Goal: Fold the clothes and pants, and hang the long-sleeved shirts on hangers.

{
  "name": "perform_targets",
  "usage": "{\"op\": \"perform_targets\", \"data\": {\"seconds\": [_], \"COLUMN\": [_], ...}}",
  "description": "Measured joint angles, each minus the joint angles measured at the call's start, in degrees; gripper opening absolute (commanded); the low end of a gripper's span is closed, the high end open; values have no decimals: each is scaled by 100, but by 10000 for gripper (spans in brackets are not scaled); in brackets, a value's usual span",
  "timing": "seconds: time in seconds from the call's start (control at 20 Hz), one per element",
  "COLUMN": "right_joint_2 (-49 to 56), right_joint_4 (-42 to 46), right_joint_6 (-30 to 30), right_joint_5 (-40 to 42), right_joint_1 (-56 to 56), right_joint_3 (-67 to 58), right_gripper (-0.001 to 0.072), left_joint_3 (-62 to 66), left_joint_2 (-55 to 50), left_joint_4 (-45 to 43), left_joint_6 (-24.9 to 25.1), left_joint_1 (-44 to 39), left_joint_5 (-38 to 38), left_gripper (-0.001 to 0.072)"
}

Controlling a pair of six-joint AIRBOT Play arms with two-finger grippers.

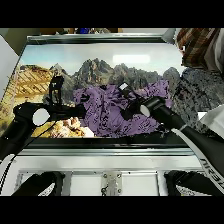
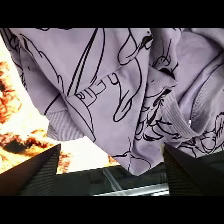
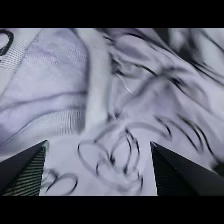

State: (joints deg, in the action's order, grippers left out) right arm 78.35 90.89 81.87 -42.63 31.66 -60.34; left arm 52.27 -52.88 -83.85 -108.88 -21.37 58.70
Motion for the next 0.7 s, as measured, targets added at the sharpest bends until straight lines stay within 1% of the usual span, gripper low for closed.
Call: {"op": "perform_targets", "data": {"seconds": [0.15,0.4,0.45,0.5,0.55,0.6,0.65,0.7], "right_joint_2": [608,1130,1191,1235,1268,1279,1276,1259], "right_joint_4": [487,1102,1169,1252,1335,1399,1456,1488], "right_joint_6": [179,686,739,780,822,839,848,866], "right_joint_5": [223,466,507,540,560,564,584,592], "right_joint_1": [173,251,258,260,262,264,267,267], "right_joint_3": [-201,-439,-459,-472,-485,-492,-496,-501], "right_gripper": [707,704,626,419,294,201,55,29], "left_joint_3": [0,0,0,0,0,0,0,0], "left_joint_2": [0,0,0,0,0,0,0,0], "left_joint_4": [9,11,11,11,11,11,11,9], "left_joint_6": [-90,-256,-280,-317,-328,-356,-367,-387], "left_joint_1": [55,81,81,81,81,81,79,63], "left_joint_5": [81,116,118,122,133,133,133,133], "left_gripper": [678,678,678,678,678,678,678,678]}}
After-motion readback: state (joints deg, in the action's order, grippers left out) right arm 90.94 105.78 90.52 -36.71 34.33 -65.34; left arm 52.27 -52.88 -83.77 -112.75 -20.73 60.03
